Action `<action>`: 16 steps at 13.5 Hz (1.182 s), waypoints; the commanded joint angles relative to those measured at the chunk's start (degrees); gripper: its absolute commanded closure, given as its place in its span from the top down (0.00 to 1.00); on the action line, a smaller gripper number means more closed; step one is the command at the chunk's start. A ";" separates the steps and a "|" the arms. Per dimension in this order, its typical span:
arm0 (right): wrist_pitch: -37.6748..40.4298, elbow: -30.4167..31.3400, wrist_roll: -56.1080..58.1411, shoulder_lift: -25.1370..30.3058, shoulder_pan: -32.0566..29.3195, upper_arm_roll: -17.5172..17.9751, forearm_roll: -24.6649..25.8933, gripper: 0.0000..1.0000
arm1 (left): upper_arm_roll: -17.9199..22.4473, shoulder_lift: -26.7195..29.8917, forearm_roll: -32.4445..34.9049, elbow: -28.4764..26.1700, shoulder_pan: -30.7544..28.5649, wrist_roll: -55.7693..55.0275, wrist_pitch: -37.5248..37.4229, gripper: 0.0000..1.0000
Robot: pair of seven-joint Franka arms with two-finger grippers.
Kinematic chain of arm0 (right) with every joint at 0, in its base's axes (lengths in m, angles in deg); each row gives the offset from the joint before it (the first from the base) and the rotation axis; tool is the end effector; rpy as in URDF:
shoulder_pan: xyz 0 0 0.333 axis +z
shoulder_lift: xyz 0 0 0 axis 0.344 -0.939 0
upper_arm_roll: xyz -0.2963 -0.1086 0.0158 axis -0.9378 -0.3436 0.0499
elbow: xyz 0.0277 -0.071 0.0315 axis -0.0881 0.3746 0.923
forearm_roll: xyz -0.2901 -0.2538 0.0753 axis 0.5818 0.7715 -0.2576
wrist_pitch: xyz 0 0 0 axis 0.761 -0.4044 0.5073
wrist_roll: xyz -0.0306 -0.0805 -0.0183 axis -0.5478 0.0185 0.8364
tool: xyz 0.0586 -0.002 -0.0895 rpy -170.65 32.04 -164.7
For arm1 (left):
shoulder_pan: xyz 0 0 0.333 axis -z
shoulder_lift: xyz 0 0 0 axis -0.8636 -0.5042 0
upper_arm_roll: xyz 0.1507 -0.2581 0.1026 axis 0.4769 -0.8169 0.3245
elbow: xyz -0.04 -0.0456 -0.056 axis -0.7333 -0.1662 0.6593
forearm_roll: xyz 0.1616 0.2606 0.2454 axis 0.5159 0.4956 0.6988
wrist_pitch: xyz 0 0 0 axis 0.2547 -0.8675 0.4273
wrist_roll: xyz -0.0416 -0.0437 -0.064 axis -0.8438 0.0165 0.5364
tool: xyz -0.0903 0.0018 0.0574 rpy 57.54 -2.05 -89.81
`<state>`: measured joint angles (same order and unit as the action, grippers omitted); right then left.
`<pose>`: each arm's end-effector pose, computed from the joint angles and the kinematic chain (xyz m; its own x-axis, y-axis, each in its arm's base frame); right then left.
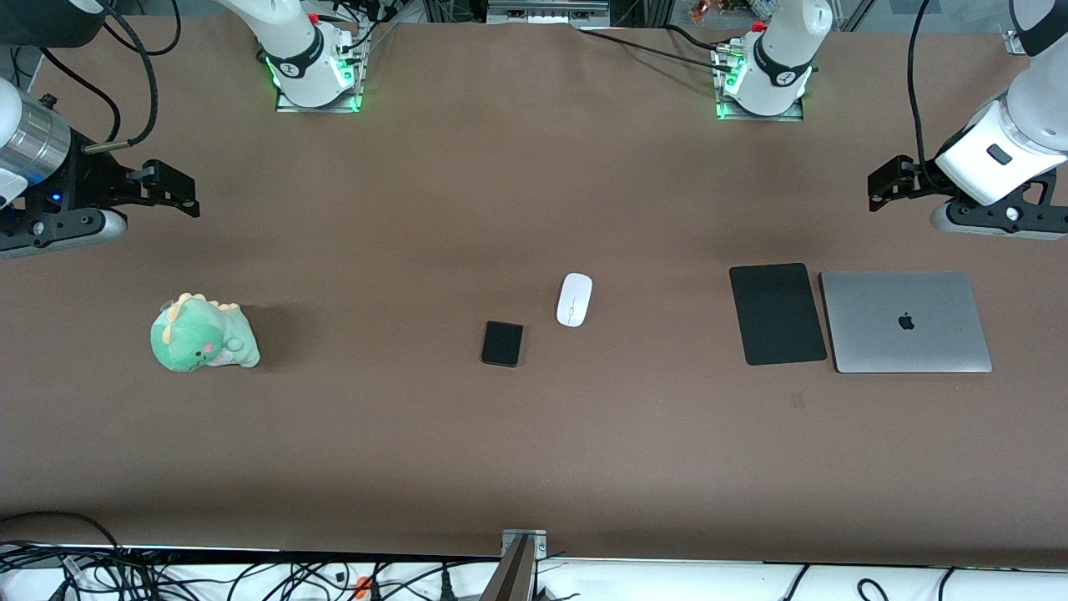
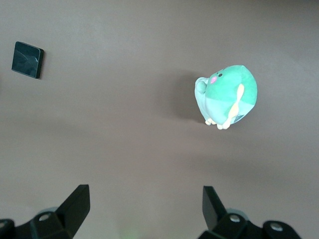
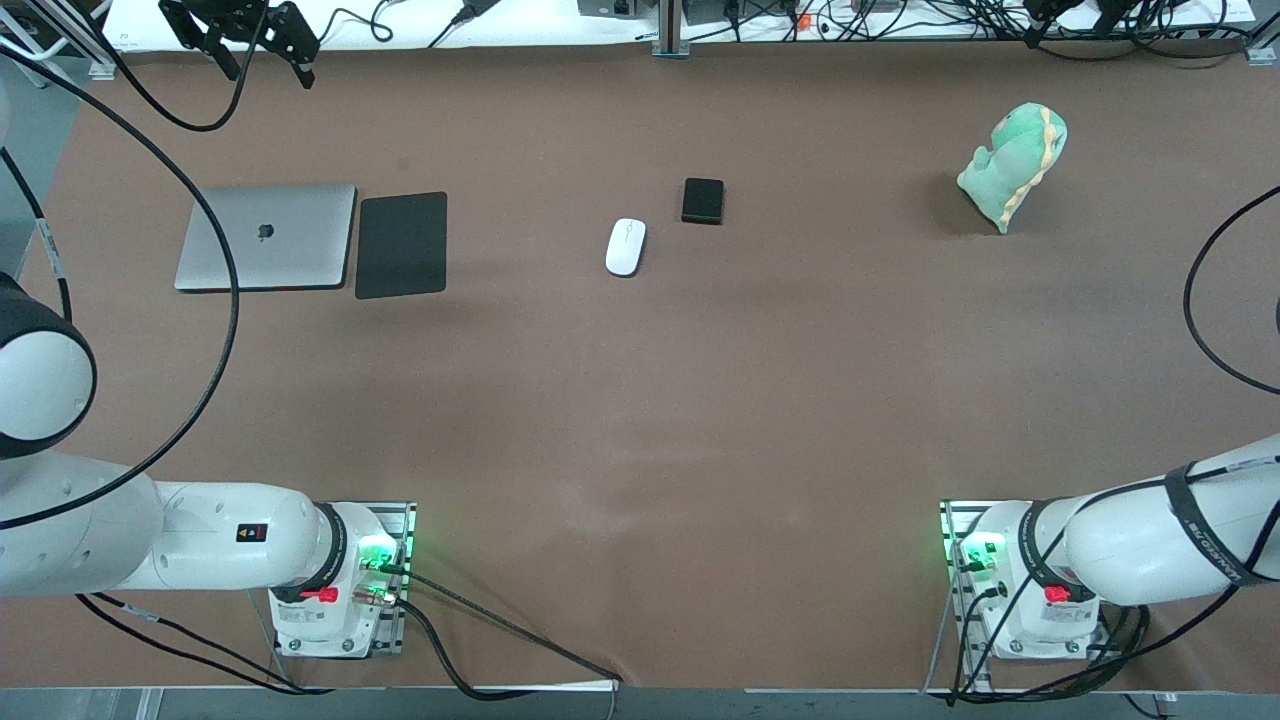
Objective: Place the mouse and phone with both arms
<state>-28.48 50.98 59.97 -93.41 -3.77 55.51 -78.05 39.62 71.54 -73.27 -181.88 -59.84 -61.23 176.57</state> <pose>0.5788 0.0553 0.5959 0.9782 0.1935 -0.0757 0.1917 -0.9810 -0.0303 0.5454 -0.0371 0.5811 0.9908 -0.0903 -0.1005 -0.0957 -0.9942 -0.0497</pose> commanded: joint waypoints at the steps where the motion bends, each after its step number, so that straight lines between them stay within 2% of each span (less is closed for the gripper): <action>1: 0.50 0.33 0.62 0.64 -0.09 0.34 0.84 1.00 | 0.08 -0.65 -1.23 1.82 -0.33 1.32 -1.59 1.00; 16: 0.50 0.33 0.53 0.64 -0.09 0.34 0.84 1.00 | -0.36 -0.65 -1.23 1.82 0.55 -0.34 -2.38 1.00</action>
<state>-28.48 50.98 60.00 -93.41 -3.77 55.51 -78.05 39.39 71.49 -73.34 -181.79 -59.48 -61.37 175.67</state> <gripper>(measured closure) 0.000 0.000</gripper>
